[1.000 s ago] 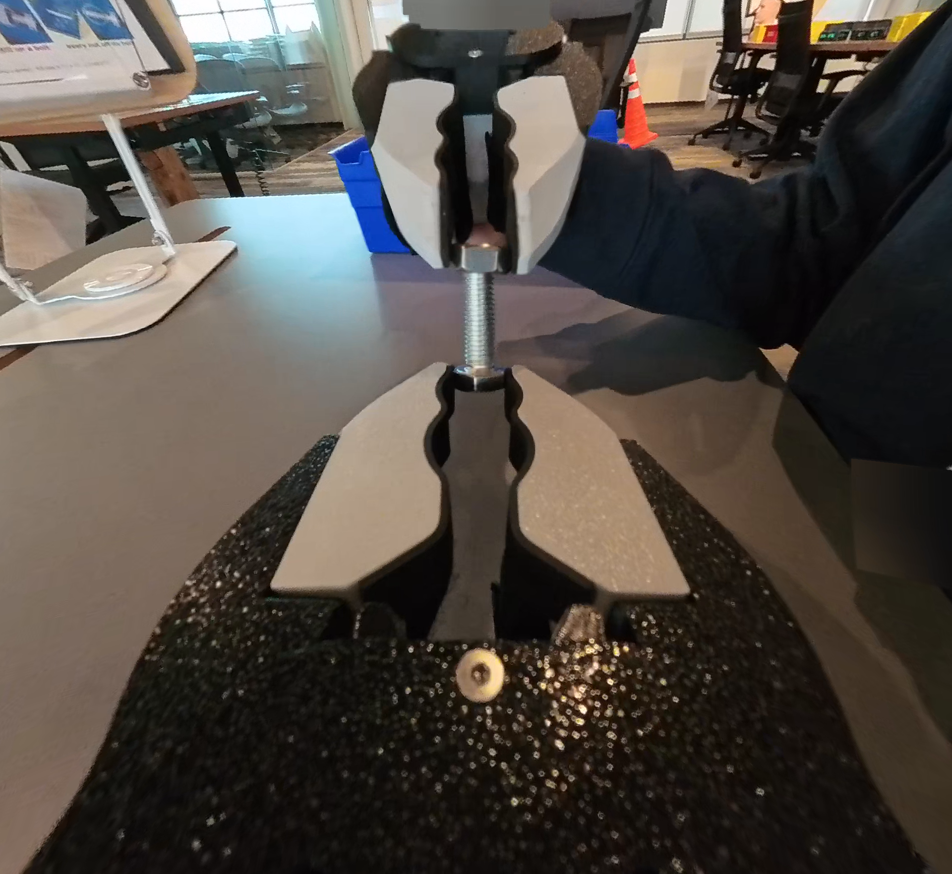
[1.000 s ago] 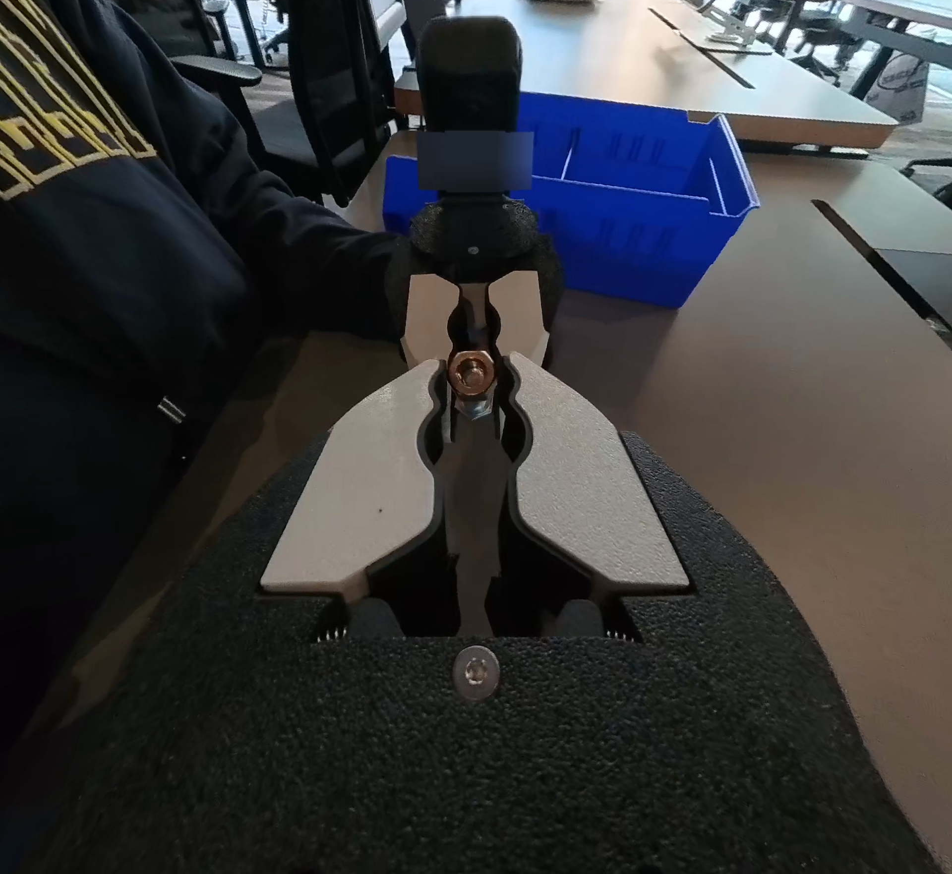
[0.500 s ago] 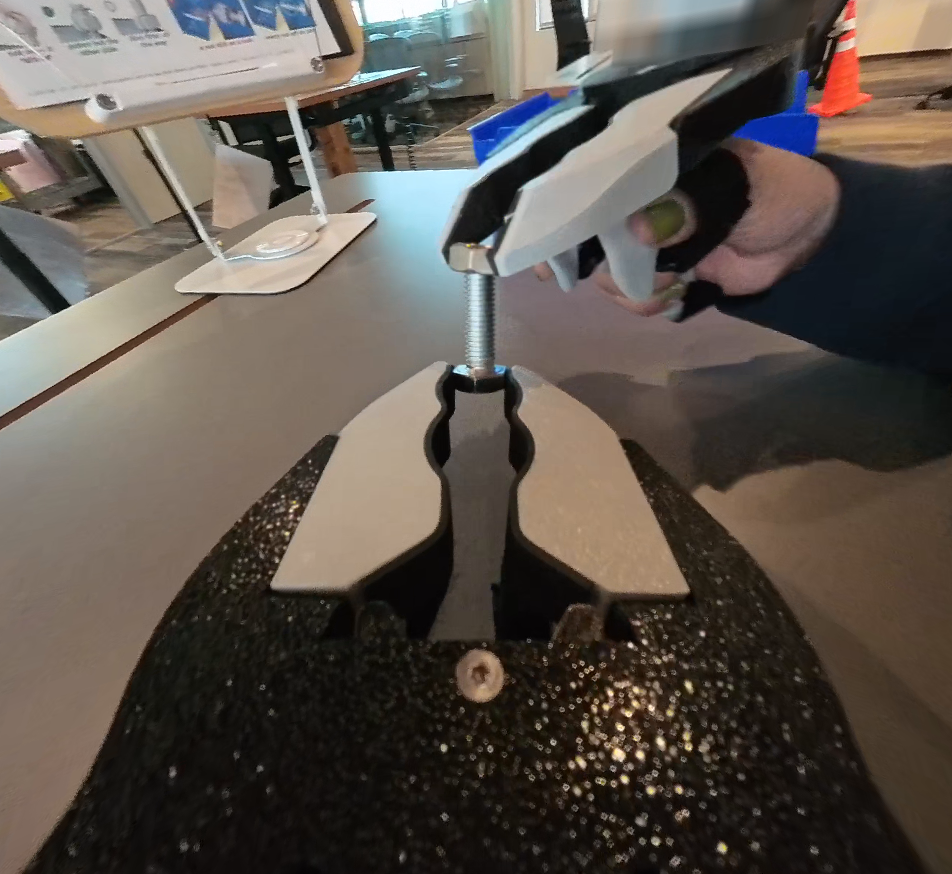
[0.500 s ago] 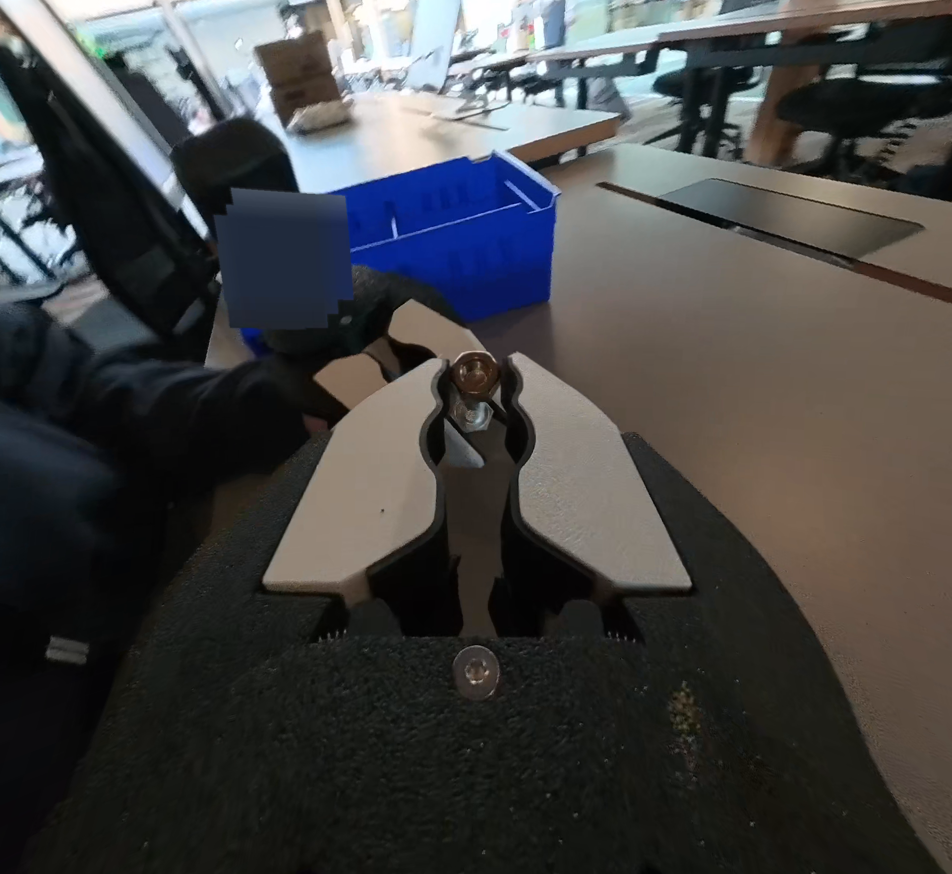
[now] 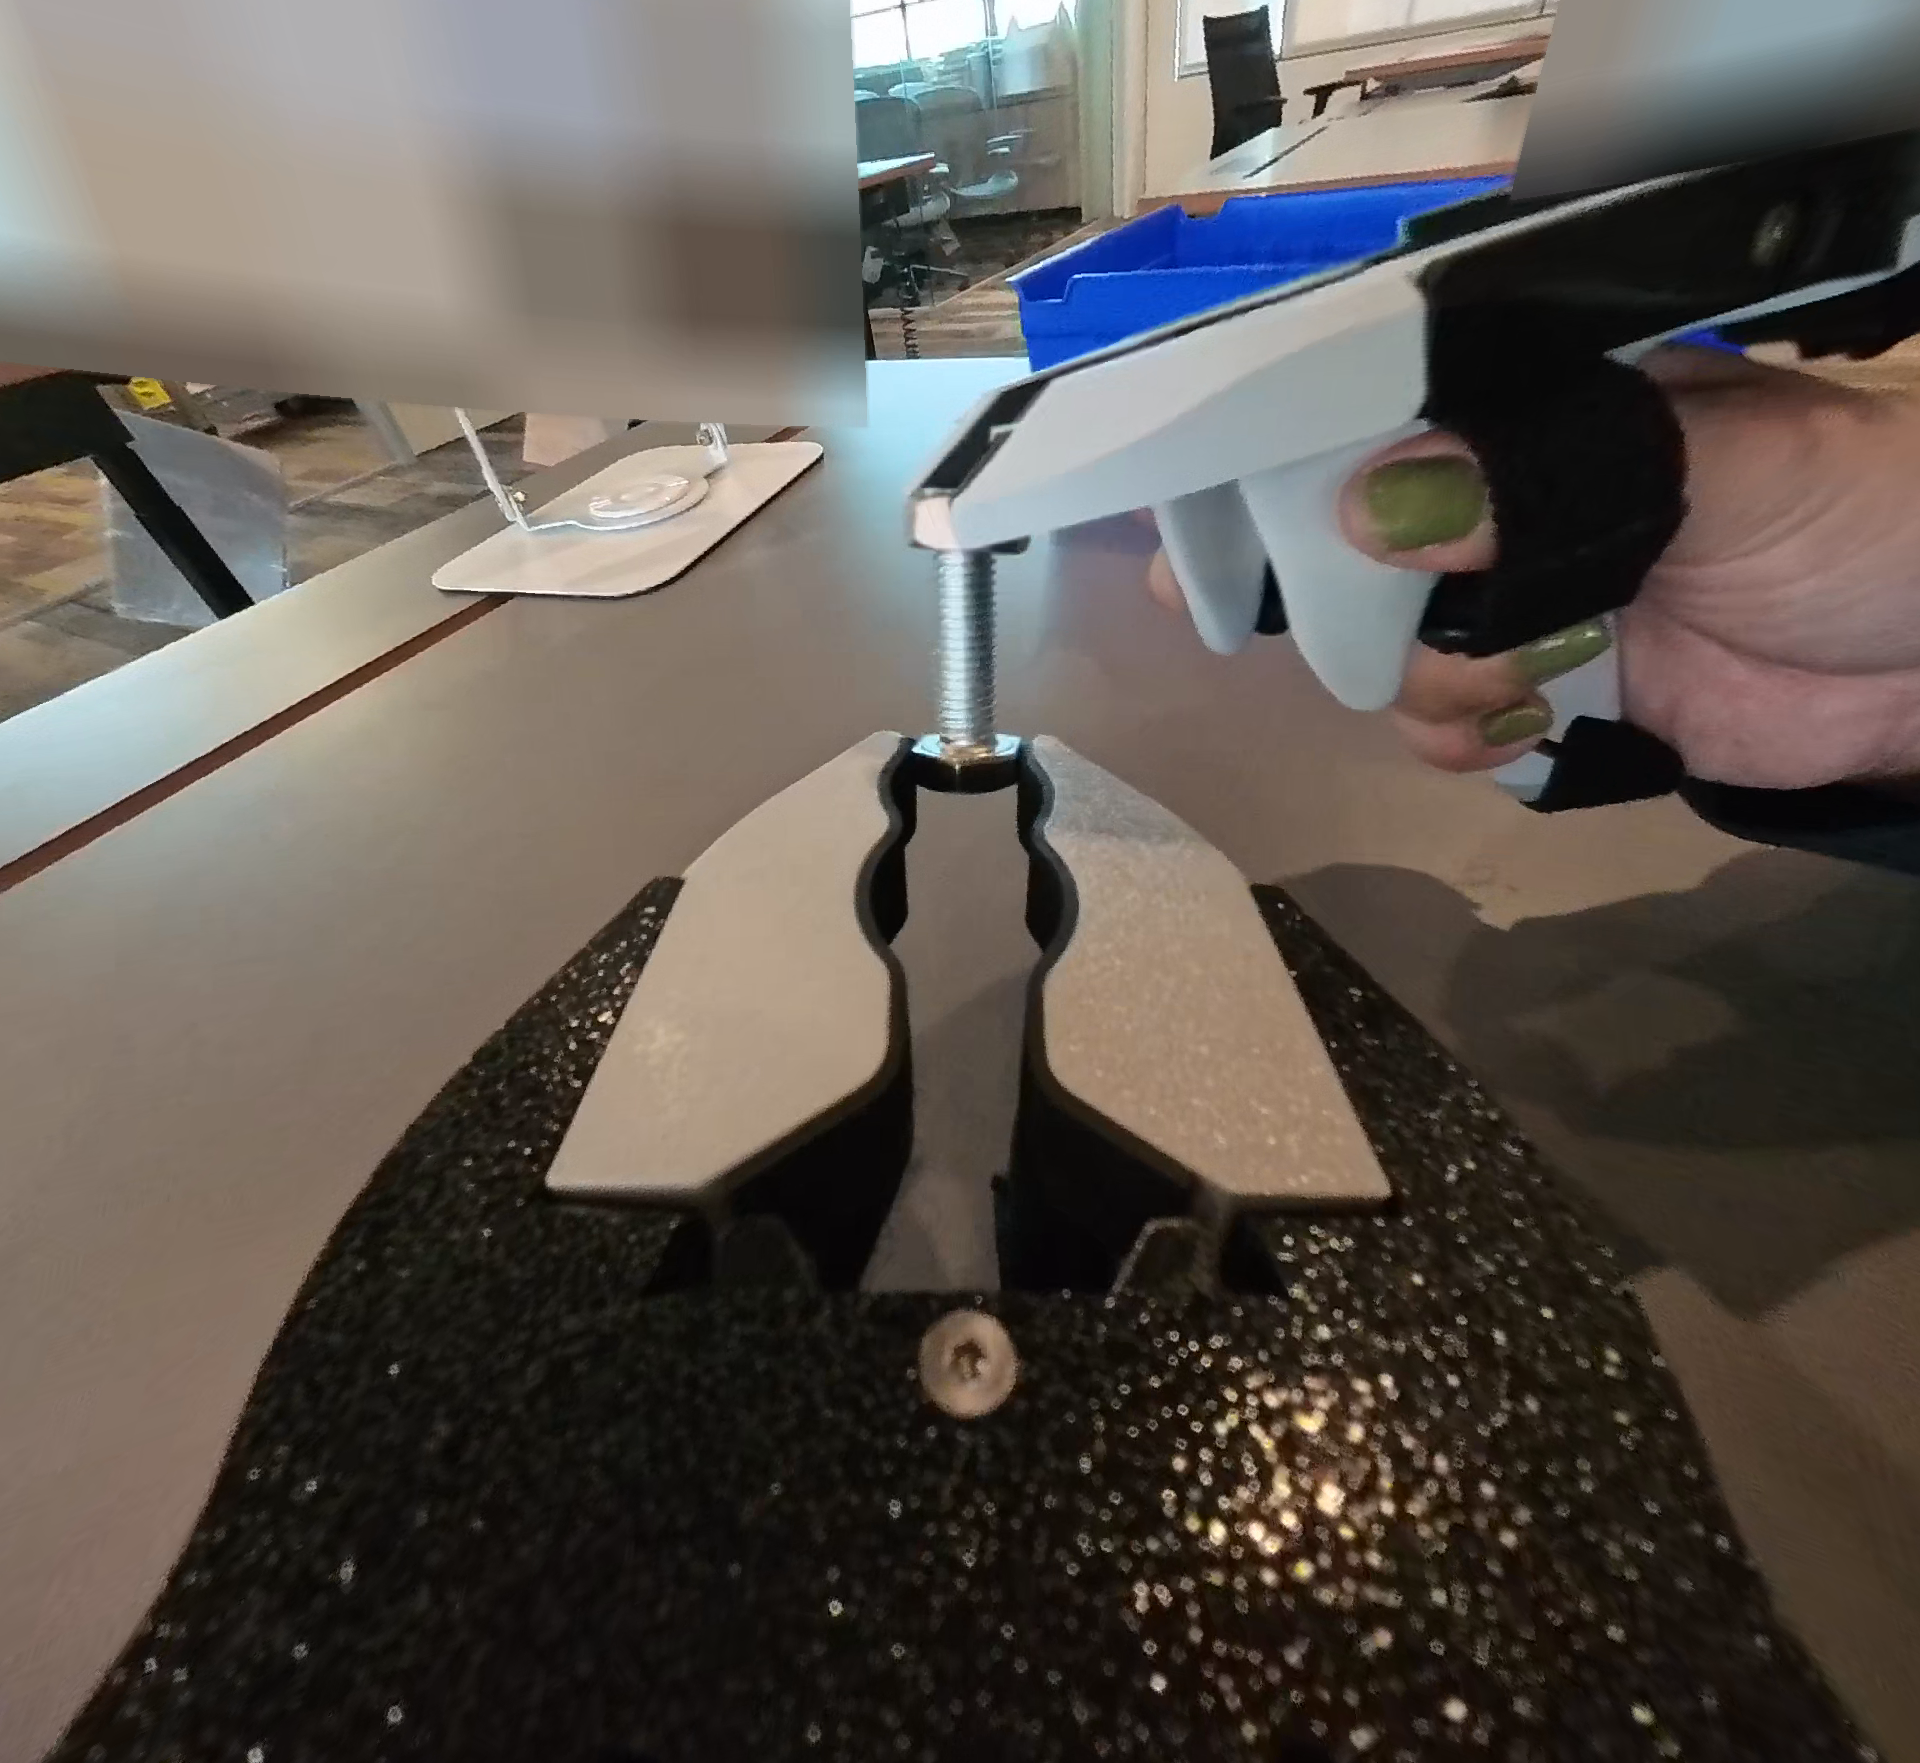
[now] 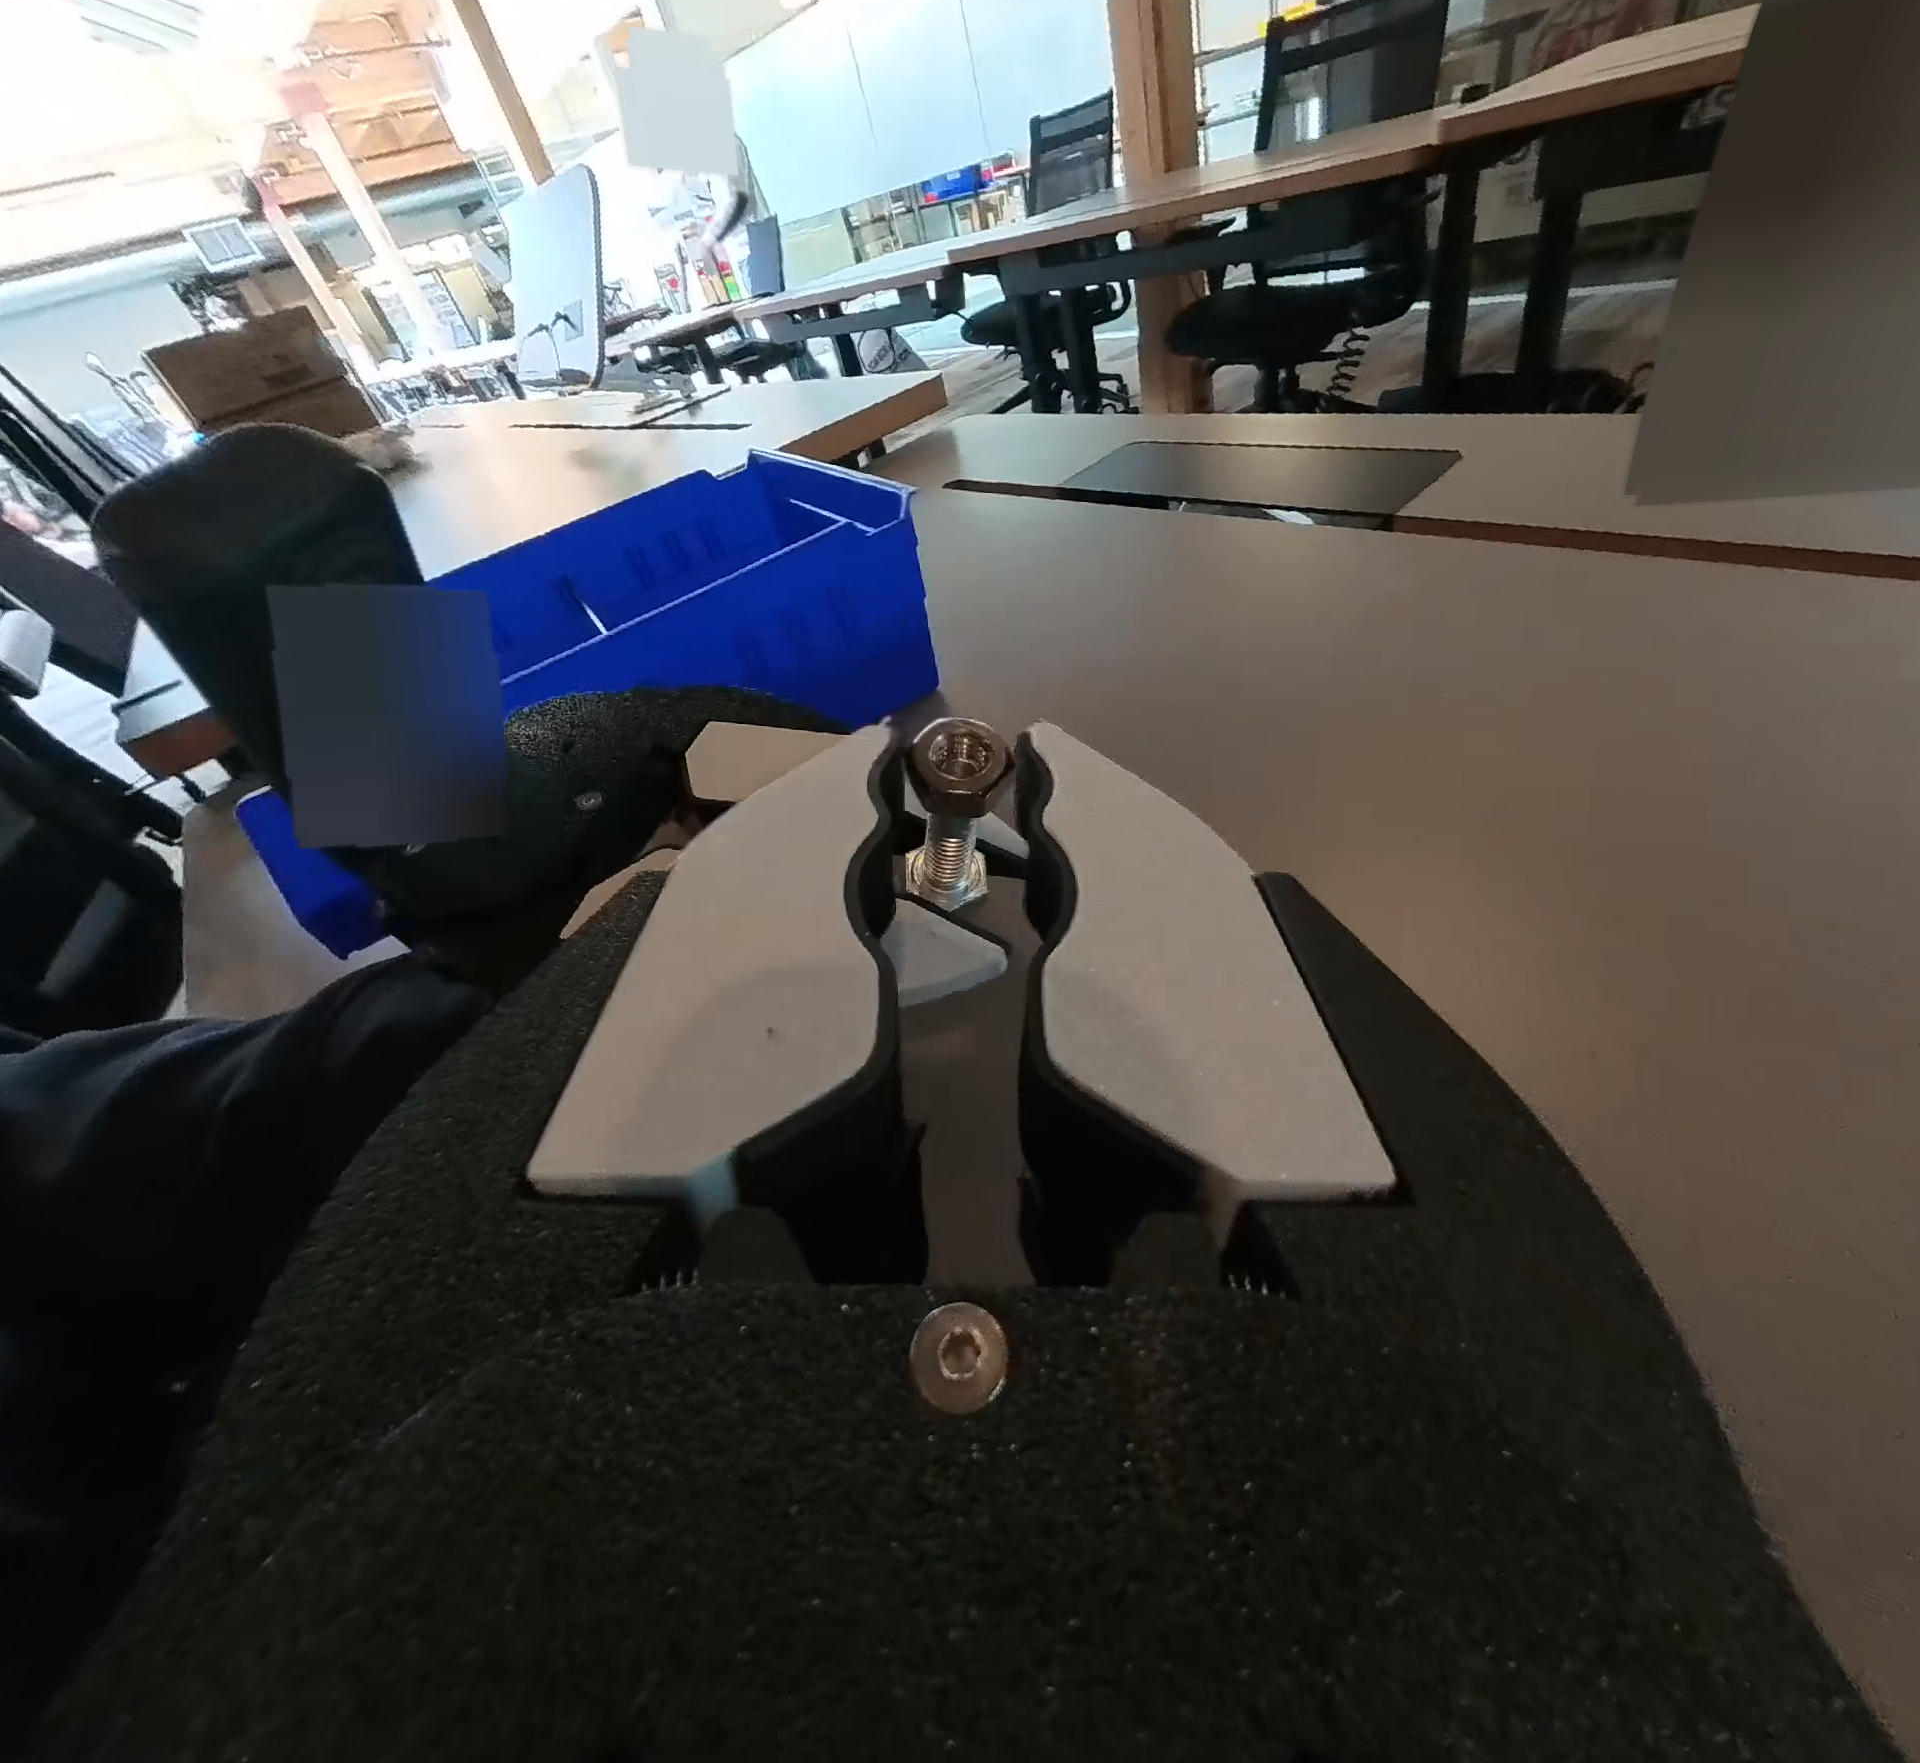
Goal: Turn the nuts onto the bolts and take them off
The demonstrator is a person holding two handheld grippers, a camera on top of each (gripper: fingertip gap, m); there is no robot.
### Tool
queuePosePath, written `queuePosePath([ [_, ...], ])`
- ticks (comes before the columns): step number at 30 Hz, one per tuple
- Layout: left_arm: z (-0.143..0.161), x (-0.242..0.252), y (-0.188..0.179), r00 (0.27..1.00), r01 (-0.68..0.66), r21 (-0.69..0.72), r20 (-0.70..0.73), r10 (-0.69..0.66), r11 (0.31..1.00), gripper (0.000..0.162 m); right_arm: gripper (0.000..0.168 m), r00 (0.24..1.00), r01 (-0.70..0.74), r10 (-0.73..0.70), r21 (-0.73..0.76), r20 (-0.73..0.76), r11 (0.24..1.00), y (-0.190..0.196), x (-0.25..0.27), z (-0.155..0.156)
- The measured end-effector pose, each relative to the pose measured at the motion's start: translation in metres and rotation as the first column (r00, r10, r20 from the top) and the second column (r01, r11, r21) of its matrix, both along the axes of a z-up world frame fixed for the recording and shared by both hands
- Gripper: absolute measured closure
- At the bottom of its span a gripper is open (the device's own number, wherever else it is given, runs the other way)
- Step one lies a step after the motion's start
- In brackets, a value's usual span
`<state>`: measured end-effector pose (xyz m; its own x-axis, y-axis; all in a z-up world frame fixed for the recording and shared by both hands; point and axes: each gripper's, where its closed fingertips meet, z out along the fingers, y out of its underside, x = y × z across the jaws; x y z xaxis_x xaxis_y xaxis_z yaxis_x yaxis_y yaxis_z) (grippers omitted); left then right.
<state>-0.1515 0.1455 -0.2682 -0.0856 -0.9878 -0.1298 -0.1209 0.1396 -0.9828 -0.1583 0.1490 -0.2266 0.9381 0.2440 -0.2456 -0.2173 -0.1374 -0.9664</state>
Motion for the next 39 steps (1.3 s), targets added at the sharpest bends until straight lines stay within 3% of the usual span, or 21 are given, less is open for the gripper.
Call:
queuePosePath([
  [2,0.001,-0.001,0.001,1.000,-0.003,-0.006,0.004,0.003,1.000,0.144,0.114,1.000,0.011,-0.011,0.020,-0.003,1.000,0.000,0.001,0.002],
  [3,0.001,-0.001,0.001,1.000,-0.001,-0.011,0.010,0.001,1.000,0.144,0.112,1.000,0.008,-0.008,0.039,0.001,0.999,-0.002,0.000,0.004],
  [9,0.002,-0.002,0.006,1.000,-0.006,-0.052,0.017,0.007,0.999,0.144,0.126,0.997,-0.010,0.004,0.084,0.076,0.996,-0.007,0.002,-0.001],
  [17,0.001,-0.006,0.023,0.997,-0.076,-0.075,0.021,0.078,0.994,0.144,0.135,0.994,-0.052,0.063,-0.128,0.088,0.990,-0.016,0.044,-0.042],
  [20,0.002,-0.007,0.025,0.996,-0.079,-0.086,0.031,0.082,0.993,0.144,0.129,0.990,0.039,-0.006,-0.234,0.143,0.971,-0.028,0.072,-0.060],
  [27,0.003,-0.005,0.019,0.998,-0.054,-0.051,0.040,0.056,0.997,0.144,0.123,0.928,0.300,-0.197,-0.320,0.316,0.899,-0.069,0.129,-0.078],
  [34,0.001,-0.003,0.011,0.999,-0.029,-0.001,0.032,0.029,1.000,0.143,0.116,0.865,0.432,-0.215,-0.454,0.453,0.780,-0.120,0.142,-0.095],
  [39,0.001,-0.002,0.007,0.999,-0.015,0.005,0.030,0.015,1.000,0.143,0.116,0.804,0.541,-0.276,-0.453,0.527,0.709,-0.151,0.163,-0.093],
])
